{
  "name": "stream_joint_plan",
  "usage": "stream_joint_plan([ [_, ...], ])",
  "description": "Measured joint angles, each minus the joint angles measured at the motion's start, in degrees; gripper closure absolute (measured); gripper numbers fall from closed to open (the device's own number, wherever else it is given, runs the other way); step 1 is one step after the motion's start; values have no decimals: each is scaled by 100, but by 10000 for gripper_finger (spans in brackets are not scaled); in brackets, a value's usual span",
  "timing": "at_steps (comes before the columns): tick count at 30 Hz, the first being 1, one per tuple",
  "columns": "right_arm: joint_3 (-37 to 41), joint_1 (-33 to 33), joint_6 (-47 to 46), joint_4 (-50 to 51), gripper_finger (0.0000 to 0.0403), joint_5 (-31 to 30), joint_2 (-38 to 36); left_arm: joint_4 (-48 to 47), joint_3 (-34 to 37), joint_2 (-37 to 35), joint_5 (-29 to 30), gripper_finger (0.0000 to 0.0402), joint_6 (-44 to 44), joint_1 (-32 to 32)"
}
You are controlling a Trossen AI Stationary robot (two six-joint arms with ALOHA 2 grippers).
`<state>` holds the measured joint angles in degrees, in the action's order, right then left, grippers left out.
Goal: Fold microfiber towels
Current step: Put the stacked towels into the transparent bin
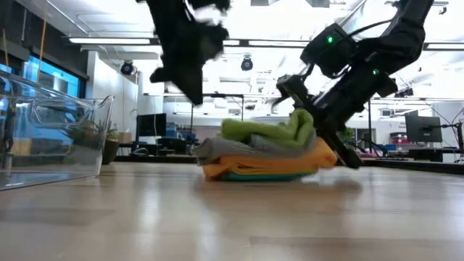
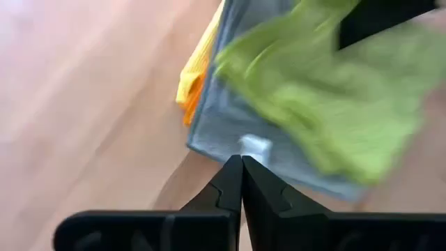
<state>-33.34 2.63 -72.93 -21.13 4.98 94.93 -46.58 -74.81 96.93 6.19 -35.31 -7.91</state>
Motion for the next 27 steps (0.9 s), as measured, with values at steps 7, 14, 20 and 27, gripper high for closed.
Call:
stream_joint_plan([
  [7, -6, 116, 244, -19, 377, 56, -843, -21, -5, -1639, 659, 402, 170, 101],
  [14, -430, -5, 306, -47, 377, 8, -1180, -434, -11, -2877, 1330, 401, -157, 378],
  [20, -1389, -202, 781, 580, 377, -52, -1093, -1275, -9, -3336, 1567, 401, -599, 567],
  [27, -2464, -458, 1172, 713, 377, 159, -858, -1345, 0, -3749, 2169, 401, -638, 815],
])
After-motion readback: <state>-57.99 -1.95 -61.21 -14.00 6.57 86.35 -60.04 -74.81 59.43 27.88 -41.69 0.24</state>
